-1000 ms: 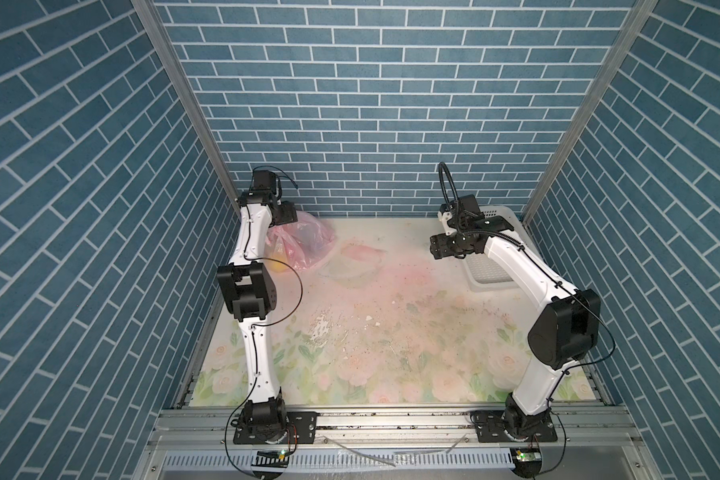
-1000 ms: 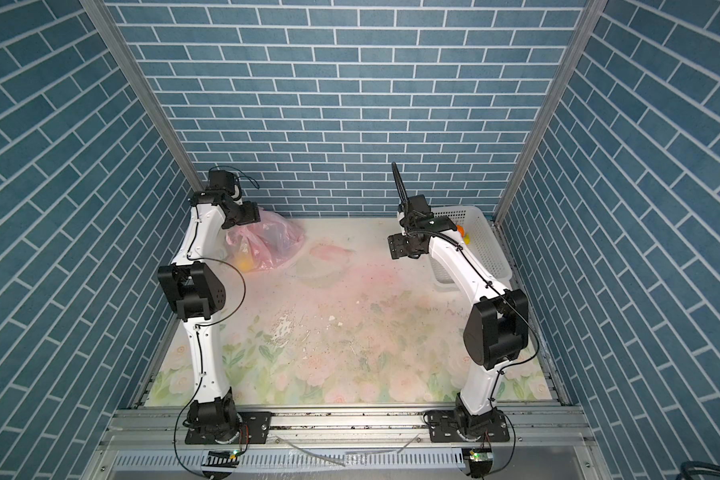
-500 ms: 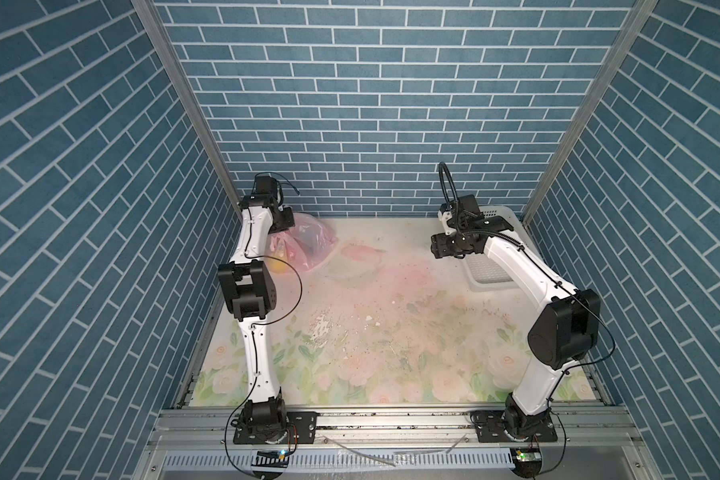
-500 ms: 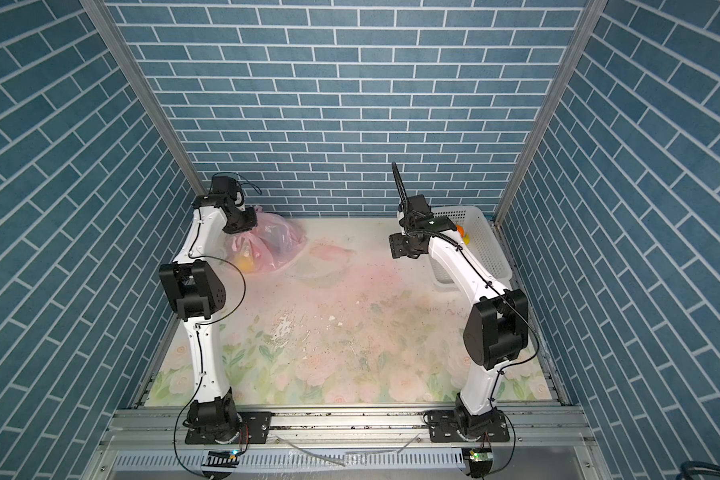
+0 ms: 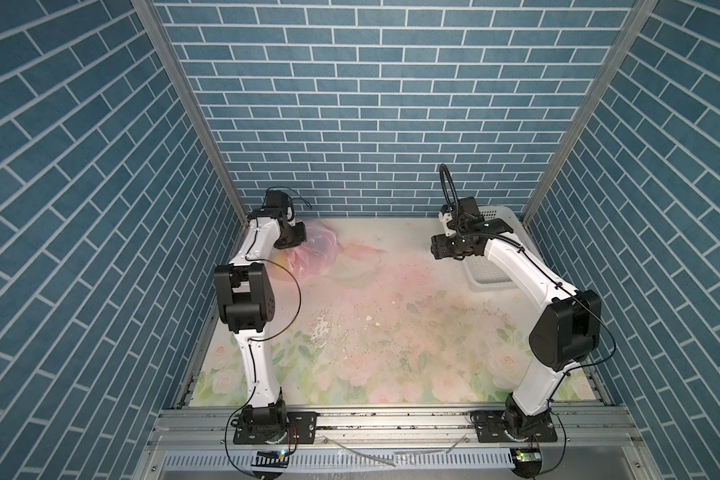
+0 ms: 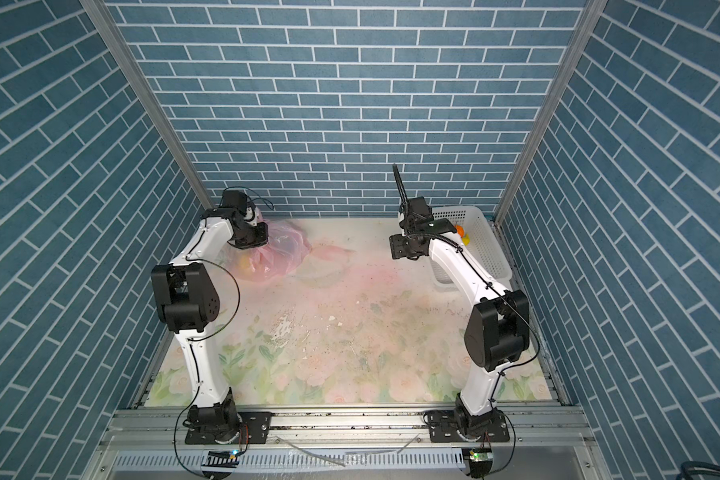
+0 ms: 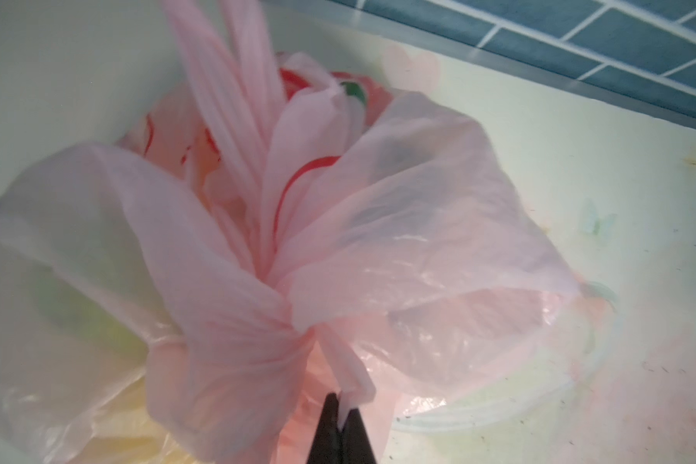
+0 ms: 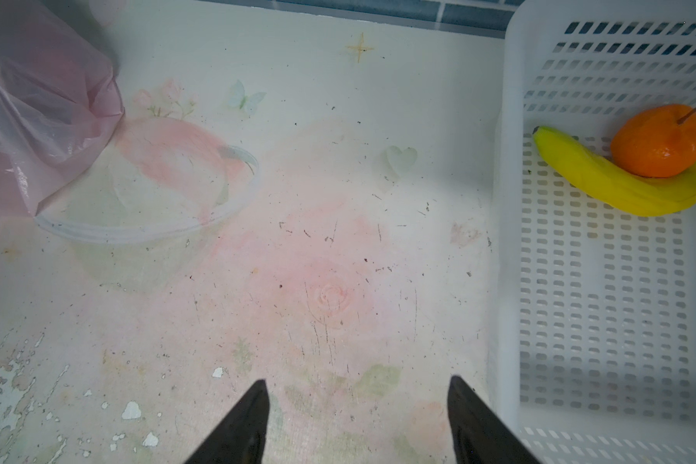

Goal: Untie the knot of the plastic bag and take out the fruit

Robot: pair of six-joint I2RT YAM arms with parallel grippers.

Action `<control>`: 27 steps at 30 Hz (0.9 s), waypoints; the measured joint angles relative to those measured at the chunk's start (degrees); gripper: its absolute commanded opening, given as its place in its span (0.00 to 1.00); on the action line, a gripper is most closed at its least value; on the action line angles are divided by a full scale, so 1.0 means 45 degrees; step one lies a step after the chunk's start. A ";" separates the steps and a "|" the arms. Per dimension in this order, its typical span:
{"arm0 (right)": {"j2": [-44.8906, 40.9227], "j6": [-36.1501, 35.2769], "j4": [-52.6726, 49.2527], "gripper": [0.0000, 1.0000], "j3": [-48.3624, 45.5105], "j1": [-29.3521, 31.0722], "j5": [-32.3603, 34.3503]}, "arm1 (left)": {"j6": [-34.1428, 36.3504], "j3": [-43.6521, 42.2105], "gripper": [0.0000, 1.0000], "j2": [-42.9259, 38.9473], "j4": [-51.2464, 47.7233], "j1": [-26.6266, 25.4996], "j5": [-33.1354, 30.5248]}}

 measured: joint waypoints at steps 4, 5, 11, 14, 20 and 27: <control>-0.0015 0.0005 0.0117 0.70 -0.0078 0.0000 0.0000 | -0.0219 -0.1001 0.00 -0.0831 0.0427 -0.0967 0.0452; -0.0044 0.0000 0.0155 0.70 -0.0141 0.0000 0.0000 | -0.0301 -0.1331 0.00 -0.1039 0.0539 -0.1268 0.0559; -0.0413 0.0005 0.0277 0.70 -0.0583 0.0000 0.0000 | -0.1035 -0.3167 0.00 -0.2016 0.1030 -0.3031 0.1209; -0.0597 0.0005 0.0325 0.70 -0.0782 0.0000 0.0000 | -0.1433 -0.3900 0.00 -0.2477 0.1209 -0.3997 0.1486; -0.0884 0.0005 0.0330 0.70 -0.1166 0.0000 -0.0005 | -0.2181 -0.5105 0.00 -0.3424 0.1467 -0.5926 0.2079; -0.1025 0.0000 0.0335 0.70 -0.1321 0.0000 -0.0233 | -0.2633 -0.5469 0.00 -0.3793 0.1515 -0.7737 0.3084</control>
